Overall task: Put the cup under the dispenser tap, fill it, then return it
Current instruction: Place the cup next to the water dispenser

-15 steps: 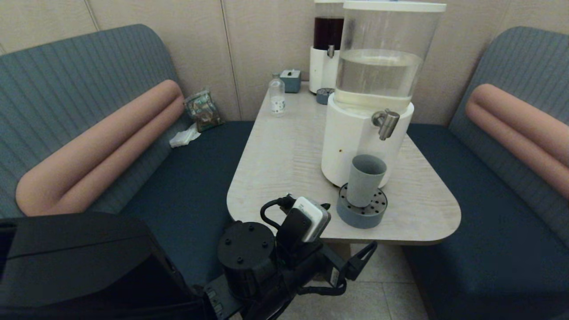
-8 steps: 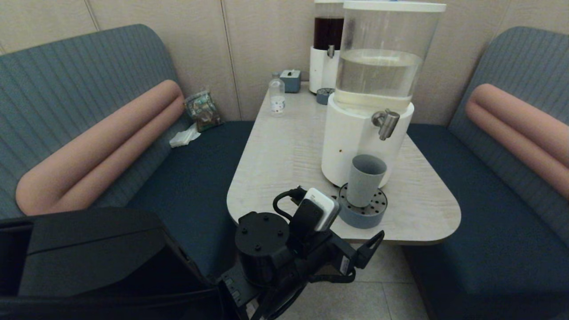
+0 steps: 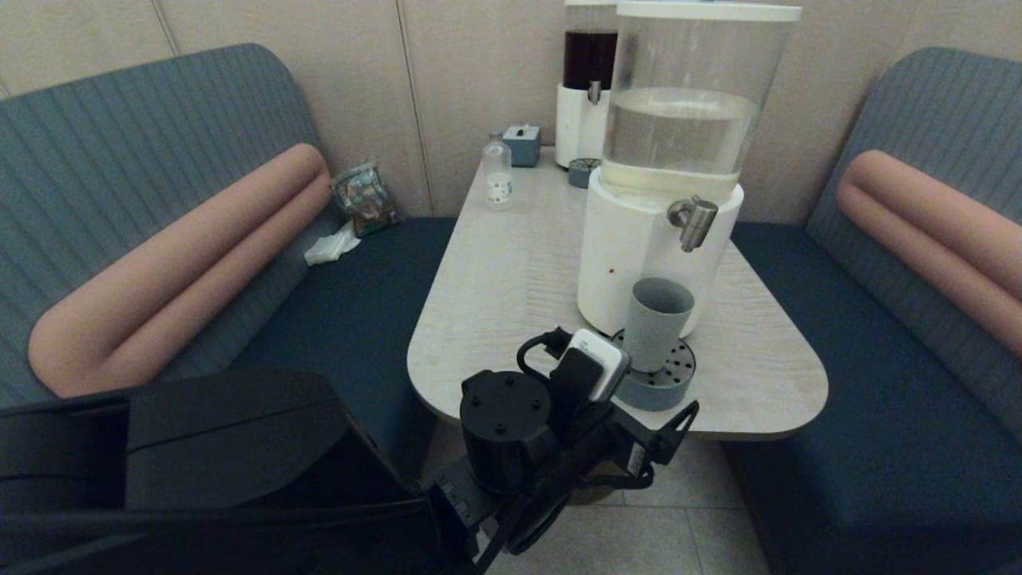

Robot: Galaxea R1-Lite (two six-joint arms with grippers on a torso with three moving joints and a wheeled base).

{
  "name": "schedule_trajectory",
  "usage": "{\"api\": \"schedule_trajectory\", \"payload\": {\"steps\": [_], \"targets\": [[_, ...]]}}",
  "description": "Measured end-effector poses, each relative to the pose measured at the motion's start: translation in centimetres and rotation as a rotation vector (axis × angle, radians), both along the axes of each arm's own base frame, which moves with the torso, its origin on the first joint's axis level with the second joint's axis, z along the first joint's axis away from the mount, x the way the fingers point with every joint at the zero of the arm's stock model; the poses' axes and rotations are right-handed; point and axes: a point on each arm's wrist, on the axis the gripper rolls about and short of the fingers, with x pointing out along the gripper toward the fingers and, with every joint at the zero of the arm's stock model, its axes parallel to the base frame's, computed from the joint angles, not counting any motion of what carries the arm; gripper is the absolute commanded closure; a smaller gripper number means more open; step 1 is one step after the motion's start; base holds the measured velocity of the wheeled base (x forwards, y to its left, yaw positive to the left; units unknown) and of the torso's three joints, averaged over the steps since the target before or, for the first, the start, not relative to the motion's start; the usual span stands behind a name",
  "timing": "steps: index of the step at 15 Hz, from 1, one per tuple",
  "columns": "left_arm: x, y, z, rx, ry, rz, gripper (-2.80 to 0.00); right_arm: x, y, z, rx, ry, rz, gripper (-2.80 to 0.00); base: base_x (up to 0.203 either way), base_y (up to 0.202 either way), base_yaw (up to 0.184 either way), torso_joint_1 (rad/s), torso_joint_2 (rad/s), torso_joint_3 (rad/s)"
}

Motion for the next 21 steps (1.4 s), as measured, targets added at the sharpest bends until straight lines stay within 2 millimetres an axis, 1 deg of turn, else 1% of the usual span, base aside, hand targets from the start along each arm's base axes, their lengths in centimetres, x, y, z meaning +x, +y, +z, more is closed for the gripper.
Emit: {"api": "schedule_trajectory", "payload": {"steps": [7, 13, 17, 21], "targets": [[1.4, -1.6, -0.2, -0.006, -0.007, 0.028, -2.80, 0.0, 0.0, 0.0, 0.000, 0.000, 0.000, 0.00, 0.000, 0.000, 0.000, 0.000, 0.00, 0.000], [2.7, -2.6, -0.3, -0.001, -0.005, 0.047, -2.80, 0.0, 0.0, 0.0, 0.000, 0.000, 0.000, 0.00, 0.000, 0.000, 0.000, 0.000, 0.00, 0.000], [3.4, -2.9, -0.1, -0.008, -0.025, 0.075, -2.80, 0.0, 0.0, 0.0, 0.000, 0.000, 0.000, 0.00, 0.000, 0.000, 0.000, 0.000, 0.00, 0.000], [4.6, -3.0, 0.0, -0.005, -0.026, 0.094, -2.80, 0.0, 0.0, 0.0, 0.000, 0.000, -0.001, 0.00, 0.000, 0.000, 0.000, 0.000, 0.00, 0.000]]}}
